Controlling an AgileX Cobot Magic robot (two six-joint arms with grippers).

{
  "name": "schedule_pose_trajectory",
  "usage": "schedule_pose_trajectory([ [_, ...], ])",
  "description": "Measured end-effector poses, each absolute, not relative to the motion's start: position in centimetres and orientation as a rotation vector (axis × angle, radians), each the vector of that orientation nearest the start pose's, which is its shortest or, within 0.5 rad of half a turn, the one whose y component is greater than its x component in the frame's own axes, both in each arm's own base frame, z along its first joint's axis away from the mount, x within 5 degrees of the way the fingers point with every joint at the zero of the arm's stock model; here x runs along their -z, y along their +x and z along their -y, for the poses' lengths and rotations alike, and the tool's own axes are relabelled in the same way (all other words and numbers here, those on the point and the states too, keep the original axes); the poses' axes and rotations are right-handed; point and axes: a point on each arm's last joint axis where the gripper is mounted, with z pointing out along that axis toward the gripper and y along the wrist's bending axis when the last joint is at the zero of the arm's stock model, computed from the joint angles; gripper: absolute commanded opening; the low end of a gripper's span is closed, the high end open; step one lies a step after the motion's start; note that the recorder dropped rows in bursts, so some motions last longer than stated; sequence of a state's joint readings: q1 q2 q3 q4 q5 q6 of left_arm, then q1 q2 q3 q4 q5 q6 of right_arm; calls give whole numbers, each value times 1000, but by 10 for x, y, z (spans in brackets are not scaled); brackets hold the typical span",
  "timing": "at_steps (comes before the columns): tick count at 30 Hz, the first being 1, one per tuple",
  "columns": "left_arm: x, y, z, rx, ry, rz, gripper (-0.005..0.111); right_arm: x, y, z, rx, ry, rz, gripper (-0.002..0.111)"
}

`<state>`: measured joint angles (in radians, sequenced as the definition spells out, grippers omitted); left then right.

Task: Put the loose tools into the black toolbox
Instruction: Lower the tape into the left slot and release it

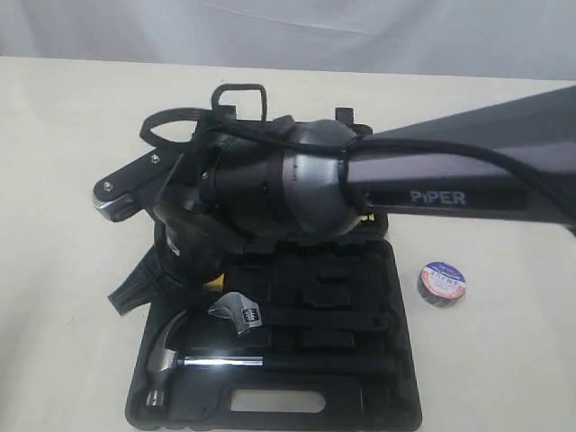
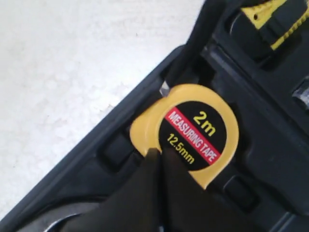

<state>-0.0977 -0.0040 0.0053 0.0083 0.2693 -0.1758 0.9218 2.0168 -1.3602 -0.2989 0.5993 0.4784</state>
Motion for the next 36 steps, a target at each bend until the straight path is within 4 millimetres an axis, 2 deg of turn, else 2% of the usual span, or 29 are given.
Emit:
schedule_pose_trajectory([
  [2, -187, 55, 5, 192, -63, -1757, 0, -172, 264, -322, -140, -871, -2517, -1],
  [4, -187, 55, 5, 192, -63, -1757, 0, -173, 266, -323, -137, -887, -2490, -1],
  [7, -187, 55, 5, 192, -63, -1757, 0, -163, 269, -327, -142, -911, -2459, -1],
  [11, -187, 55, 5, 192, -63, -1757, 0, -139, 272, -332, -137, -935, -2464, -1],
  [16, -187, 55, 5, 192, -63, -1757, 0, -138, 274, -335, -154, -943, -2438, -1],
  [20, -187, 55, 5, 192, -63, -1757, 0, -148, 273, -333, -153, -940, -2422, -1],
  [25, -187, 55, 5, 192, -63, -1757, 0, -170, 272, -331, -158, -940, -2369, -1],
  [28, -187, 55, 5, 192, -63, -1757, 0, -171, 273, -329, -130, -961, -2353, -1],
  [36, -187, 55, 5, 192, -63, -1757, 0, -140, 284, -322, -43, -938, -2432, -1],
])
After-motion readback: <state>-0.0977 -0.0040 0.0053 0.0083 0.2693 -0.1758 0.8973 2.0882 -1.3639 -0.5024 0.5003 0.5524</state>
